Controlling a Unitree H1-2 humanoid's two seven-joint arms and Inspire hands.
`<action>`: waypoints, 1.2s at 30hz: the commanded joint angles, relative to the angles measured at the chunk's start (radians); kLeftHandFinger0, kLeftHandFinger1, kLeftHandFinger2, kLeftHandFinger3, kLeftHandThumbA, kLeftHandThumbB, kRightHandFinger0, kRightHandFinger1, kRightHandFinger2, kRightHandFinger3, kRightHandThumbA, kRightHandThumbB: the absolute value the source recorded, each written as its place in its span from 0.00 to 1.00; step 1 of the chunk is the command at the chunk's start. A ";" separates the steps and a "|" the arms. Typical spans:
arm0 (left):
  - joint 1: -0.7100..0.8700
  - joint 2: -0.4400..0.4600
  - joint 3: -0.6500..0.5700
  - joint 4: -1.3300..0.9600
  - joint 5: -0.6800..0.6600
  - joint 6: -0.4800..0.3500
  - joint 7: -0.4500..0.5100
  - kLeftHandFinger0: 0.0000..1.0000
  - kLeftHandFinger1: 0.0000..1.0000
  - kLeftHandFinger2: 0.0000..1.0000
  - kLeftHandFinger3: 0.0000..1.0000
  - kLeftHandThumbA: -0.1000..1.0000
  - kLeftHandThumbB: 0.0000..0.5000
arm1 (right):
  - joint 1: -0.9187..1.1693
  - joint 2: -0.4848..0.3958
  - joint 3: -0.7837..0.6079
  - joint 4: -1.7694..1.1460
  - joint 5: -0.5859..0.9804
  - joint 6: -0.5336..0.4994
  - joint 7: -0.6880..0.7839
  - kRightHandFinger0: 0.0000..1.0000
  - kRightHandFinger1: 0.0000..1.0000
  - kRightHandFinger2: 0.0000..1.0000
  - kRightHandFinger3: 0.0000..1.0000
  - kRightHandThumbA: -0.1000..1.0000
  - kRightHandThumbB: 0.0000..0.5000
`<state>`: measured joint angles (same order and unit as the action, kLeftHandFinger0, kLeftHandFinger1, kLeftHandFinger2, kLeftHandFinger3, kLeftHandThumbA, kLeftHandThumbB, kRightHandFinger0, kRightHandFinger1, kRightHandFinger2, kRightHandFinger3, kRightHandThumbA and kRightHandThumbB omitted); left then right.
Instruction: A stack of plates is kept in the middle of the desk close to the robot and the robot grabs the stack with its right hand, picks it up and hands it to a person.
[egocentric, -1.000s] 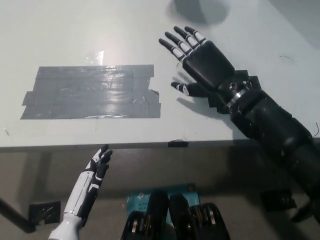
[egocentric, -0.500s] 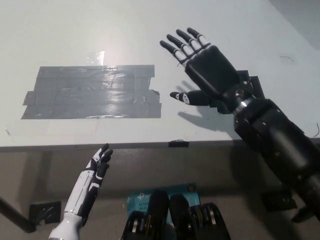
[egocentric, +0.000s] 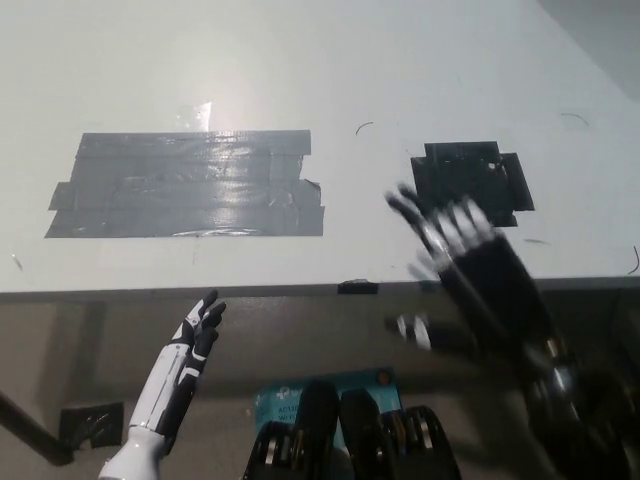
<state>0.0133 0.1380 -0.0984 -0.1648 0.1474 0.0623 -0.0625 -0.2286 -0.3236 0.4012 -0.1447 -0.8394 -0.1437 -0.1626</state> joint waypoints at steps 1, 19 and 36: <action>0.044 -0.010 0.009 -0.030 0.005 -0.069 0.022 1.00 1.00 1.00 1.00 1.00 0.00 | 0.294 0.107 -0.156 -0.224 0.550 -0.078 -0.092 1.00 1.00 1.00 1.00 1.00 0.43; 0.080 -0.027 0.022 -0.024 0.020 -0.084 0.042 1.00 1.00 1.00 1.00 1.00 0.00 | 0.295 0.199 -0.168 0.076 0.590 -0.023 0.099 1.00 1.00 1.00 1.00 0.85 0.46; 0.083 -0.030 0.030 -0.033 0.039 -0.076 0.038 1.00 1.00 1.00 1.00 1.00 0.04 | 0.289 0.199 -0.179 0.091 0.613 -0.044 0.151 0.97 1.00 1.00 1.00 0.83 0.43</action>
<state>0.1007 0.1100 -0.0726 -0.1634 0.1647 0.0252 -0.0454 0.0782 -0.1253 0.2356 -0.0448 -0.2664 -0.1491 -0.0371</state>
